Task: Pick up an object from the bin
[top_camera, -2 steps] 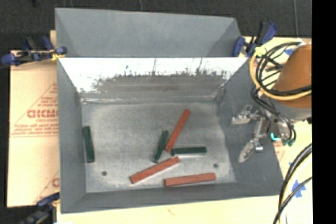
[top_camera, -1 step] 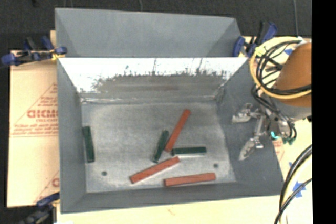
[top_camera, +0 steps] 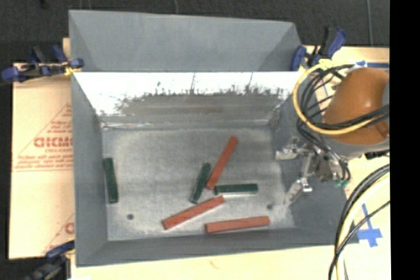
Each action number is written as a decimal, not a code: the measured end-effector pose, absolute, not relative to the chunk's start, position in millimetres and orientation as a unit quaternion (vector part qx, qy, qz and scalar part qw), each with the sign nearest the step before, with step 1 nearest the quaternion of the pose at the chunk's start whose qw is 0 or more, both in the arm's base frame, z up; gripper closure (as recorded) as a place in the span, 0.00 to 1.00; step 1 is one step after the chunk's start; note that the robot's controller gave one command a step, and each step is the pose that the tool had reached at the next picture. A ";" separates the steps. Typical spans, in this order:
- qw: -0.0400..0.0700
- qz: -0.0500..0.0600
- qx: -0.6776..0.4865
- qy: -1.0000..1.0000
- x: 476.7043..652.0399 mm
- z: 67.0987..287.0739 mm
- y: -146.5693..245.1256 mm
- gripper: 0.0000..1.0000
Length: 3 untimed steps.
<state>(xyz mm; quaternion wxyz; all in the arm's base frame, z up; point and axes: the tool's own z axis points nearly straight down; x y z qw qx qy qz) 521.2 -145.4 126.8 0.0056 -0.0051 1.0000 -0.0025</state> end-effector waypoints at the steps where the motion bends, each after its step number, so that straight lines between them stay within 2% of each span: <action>1: -0.005 0.000 0.021 1.000 546.1 78.7 -113.7 1.00; 2: -0.005 0.000 0.021 1.000 546.1 78.7 -113.7 1.00; 3: -0.013 0.000 -0.028 1.000 568.9 78.1 -112.4 1.00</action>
Offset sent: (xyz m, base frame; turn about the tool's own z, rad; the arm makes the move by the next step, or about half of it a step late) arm 0.0000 0.0000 0.0000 0.0000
